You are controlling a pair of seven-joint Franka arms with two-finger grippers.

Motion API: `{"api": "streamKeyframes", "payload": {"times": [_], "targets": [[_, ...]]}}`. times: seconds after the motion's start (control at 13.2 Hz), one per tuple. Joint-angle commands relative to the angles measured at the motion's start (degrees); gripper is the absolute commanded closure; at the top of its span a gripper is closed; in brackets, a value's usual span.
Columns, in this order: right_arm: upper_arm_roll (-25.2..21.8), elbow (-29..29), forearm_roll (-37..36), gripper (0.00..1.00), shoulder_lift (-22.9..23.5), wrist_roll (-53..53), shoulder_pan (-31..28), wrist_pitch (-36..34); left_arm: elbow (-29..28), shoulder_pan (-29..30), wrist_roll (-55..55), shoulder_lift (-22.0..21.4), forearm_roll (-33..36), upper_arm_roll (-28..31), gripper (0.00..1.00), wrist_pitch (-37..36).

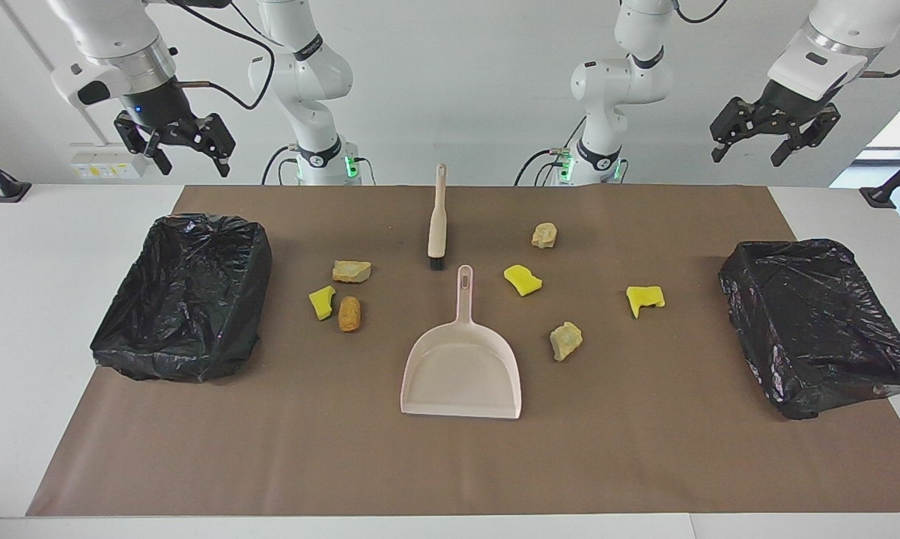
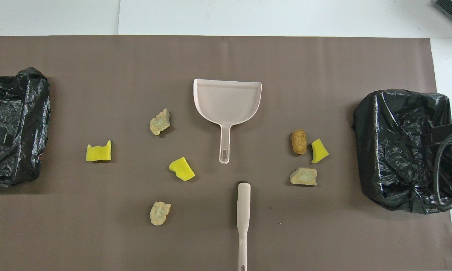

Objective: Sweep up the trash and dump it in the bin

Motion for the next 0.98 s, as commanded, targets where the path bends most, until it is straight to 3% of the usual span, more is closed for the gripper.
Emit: {"api": "streamKeyframes", "payload": {"times": [0.0, 0.91], "targets": [[0.05, -0.64, 0.02, 0.00, -0.66, 0.24, 0.05, 0.42, -1.52, 0.45, 0.23, -1.14, -0.34, -0.46, 0.00, 0.75], [0.05, -0.64, 0.02, 0.00, -0.66, 0.24, 0.05, 0.42, -1.52, 0.18, -0.30, -1.22, -0.42, -0.55, 0.00, 0.84]]}}
